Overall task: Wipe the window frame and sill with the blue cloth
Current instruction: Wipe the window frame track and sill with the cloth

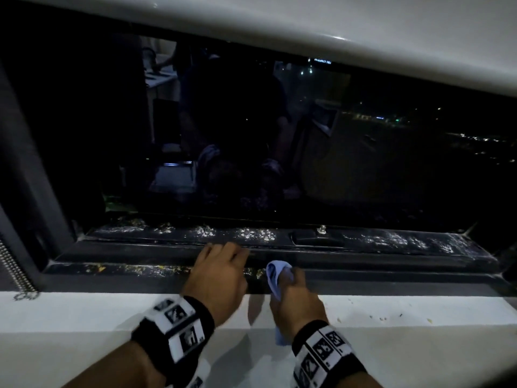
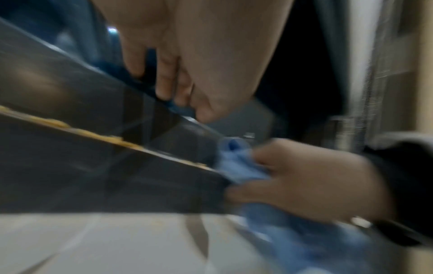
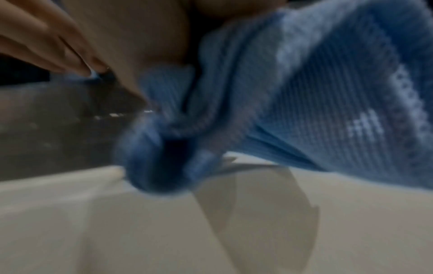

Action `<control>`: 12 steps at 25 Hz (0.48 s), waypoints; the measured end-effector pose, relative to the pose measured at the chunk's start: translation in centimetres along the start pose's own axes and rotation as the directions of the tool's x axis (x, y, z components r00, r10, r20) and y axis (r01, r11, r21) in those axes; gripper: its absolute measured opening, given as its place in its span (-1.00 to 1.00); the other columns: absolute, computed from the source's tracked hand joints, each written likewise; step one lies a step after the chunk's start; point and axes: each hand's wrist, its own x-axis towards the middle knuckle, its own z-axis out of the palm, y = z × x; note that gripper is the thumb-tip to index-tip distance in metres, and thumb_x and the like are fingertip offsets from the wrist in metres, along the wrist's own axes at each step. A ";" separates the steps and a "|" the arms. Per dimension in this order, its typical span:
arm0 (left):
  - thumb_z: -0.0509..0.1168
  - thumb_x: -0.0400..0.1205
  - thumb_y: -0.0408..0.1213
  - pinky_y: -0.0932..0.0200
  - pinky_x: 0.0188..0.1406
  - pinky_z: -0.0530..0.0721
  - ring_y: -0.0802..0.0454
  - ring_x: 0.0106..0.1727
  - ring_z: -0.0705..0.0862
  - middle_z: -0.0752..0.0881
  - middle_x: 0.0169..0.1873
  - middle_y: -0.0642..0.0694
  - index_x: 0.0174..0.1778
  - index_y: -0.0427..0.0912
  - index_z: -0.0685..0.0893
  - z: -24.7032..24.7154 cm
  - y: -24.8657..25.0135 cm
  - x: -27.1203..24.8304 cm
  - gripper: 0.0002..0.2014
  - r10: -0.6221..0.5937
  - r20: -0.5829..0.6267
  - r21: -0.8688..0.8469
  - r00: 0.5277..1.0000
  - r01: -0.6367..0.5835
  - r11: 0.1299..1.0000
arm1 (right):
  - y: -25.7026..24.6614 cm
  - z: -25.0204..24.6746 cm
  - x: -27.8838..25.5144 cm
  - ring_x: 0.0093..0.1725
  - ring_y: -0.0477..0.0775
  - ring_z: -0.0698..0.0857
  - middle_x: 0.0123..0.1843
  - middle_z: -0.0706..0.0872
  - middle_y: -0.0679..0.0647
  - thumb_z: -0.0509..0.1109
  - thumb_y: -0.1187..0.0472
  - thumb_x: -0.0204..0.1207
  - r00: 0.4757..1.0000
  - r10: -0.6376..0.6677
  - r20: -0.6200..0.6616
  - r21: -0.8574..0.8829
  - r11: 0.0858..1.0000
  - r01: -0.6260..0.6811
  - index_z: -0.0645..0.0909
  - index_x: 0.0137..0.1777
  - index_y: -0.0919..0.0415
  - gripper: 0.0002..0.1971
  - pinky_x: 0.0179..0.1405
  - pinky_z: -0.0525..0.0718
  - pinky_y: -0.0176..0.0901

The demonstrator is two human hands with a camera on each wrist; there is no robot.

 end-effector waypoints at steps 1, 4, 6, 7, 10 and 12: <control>0.06 0.48 -0.16 -0.01 0.12 0.61 -0.06 0.06 0.58 0.63 0.10 -0.04 0.28 -0.08 0.57 0.2 1.3 -0.6 -0.55 0.024 -0.050 -0.073 0.998 -0.027 0.997 | 0.1 0.5 -0.1 0.12 0.24 0.65 0.48 0.28 0.15 0.24 0.05 0.58 1.000 -0.009 -0.005 0.084 0.996 0.009 0.26 0.46 0.03 -0.53 0.04 0.63 -0.03; 0.01 0.54 -0.15 0.19 0.18 0.54 0.04 0.13 0.54 0.59 0.13 0.00 0.31 -0.04 0.57 1.5 5.5 -1.3 -0.56 -0.012 -0.012 -0.421 1.000 0.006 0.907 | 1.3 0.7 0.2 -0.25 0.13 0.68 -0.09 0.67 0.22 0.25 0.06 0.60 0.998 0.008 -0.061 0.522 0.853 0.025 0.40 0.11 -0.04 -0.86 -0.31 0.63 -0.09; -0.02 0.55 -0.13 0.30 0.25 0.46 0.09 0.20 0.54 0.58 0.22 0.00 0.37 -0.02 0.53 2.7 7.0 -0.5 -0.52 -0.096 0.009 -0.551 0.995 0.085 0.830 | 2.0 0.5 -0.1 -0.36 0.09 0.61 -0.26 0.60 0.25 0.28 0.19 0.58 0.998 0.062 -0.033 0.806 0.592 -0.010 0.40 -0.03 0.11 -0.91 -0.44 0.57 -0.13; -0.03 0.56 -0.13 0.30 0.29 0.44 0.09 0.25 0.53 0.58 0.27 -0.01 0.39 -0.02 0.51 3.3 7.3 0.0 -0.52 -0.121 0.013 -0.563 0.993 0.107 0.819 | 2.1 0.3 -0.1 -0.36 0.09 0.61 -0.26 0.60 0.25 0.29 0.24 0.57 0.997 0.074 -0.018 0.887 0.462 -0.018 0.44 -0.07 0.16 -0.94 -0.45 0.56 -0.16; 0.01 0.66 -0.18 0.21 0.40 0.41 0.02 0.38 0.49 0.52 0.41 -0.08 0.47 -0.08 0.42 4.8 7.8 1.5 -0.57 -0.181 0.054 -0.480 0.982 0.184 0.858 | 2.8 1.1 -0.1 -0.18 -0.08 0.71 -0.10 0.72 0.06 0.27 0.42 0.55 0.992 0.057 -0.112 0.910 0.407 0.079 0.59 -0.07 0.05 -0.77 -0.32 0.62 -0.43; -0.11 0.64 -0.08 0.17 0.40 0.42 -0.05 0.40 0.47 0.47 0.44 -0.12 0.47 -0.12 0.39 5.6 8.3 2.3 -0.50 -0.255 0.091 -0.414 0.963 0.270 0.869 | 3.5 1.9 0.2 -0.07 -0.17 0.72 -0.02 0.73 -0.06 0.29 0.58 0.47 0.979 0.068 -0.191 0.892 0.429 0.144 0.55 0.02 -0.02 -0.59 -0.19 0.61 -0.50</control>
